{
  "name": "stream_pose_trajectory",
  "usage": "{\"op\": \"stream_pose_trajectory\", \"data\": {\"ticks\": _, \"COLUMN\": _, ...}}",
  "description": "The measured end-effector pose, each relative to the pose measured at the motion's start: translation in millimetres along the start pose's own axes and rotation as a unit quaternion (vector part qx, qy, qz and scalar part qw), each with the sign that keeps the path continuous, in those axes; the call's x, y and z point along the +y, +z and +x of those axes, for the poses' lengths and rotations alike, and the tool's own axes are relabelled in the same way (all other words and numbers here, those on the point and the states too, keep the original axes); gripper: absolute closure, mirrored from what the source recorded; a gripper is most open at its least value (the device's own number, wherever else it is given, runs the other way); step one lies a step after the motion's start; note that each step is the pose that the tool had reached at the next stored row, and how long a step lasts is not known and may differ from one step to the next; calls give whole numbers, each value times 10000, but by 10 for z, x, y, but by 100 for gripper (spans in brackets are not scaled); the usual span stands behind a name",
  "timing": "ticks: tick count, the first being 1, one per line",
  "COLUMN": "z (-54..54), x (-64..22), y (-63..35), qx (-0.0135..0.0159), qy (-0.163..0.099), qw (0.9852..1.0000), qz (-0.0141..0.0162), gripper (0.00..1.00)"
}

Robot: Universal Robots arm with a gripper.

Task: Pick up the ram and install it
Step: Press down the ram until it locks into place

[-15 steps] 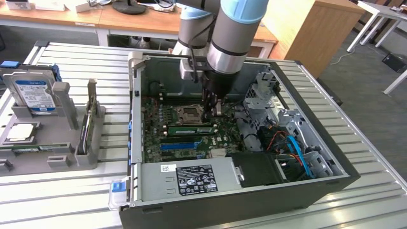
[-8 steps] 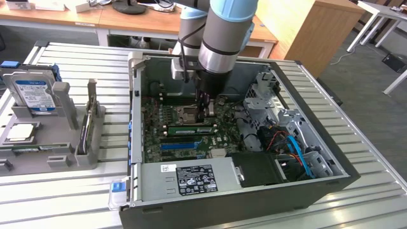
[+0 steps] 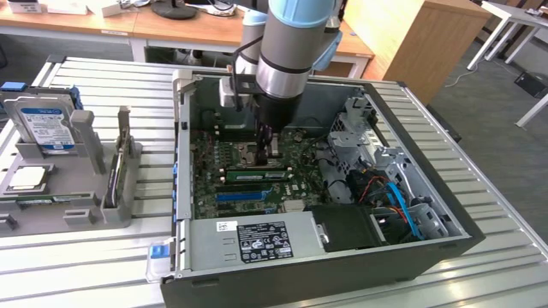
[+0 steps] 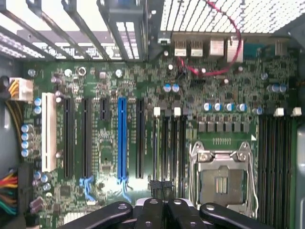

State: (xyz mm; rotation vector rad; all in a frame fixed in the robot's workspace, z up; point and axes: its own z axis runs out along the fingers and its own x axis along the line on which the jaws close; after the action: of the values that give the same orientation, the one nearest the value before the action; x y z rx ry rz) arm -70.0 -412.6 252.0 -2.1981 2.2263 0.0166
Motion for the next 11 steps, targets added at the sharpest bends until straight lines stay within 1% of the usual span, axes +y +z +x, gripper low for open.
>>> {"op": "stream_pose_trajectory", "data": {"ticks": 4, "z": 1, "x": 83, "y": 0, "qx": 0, "qy": 0, "qw": 10000, "qz": 11, "gripper": 90}}
{"op": "stream_pose_trajectory", "data": {"ticks": 11, "z": 2, "x": 172, "y": -1, "qx": 0, "qy": 0, "qw": 10000, "qz": 12, "gripper": 90}}
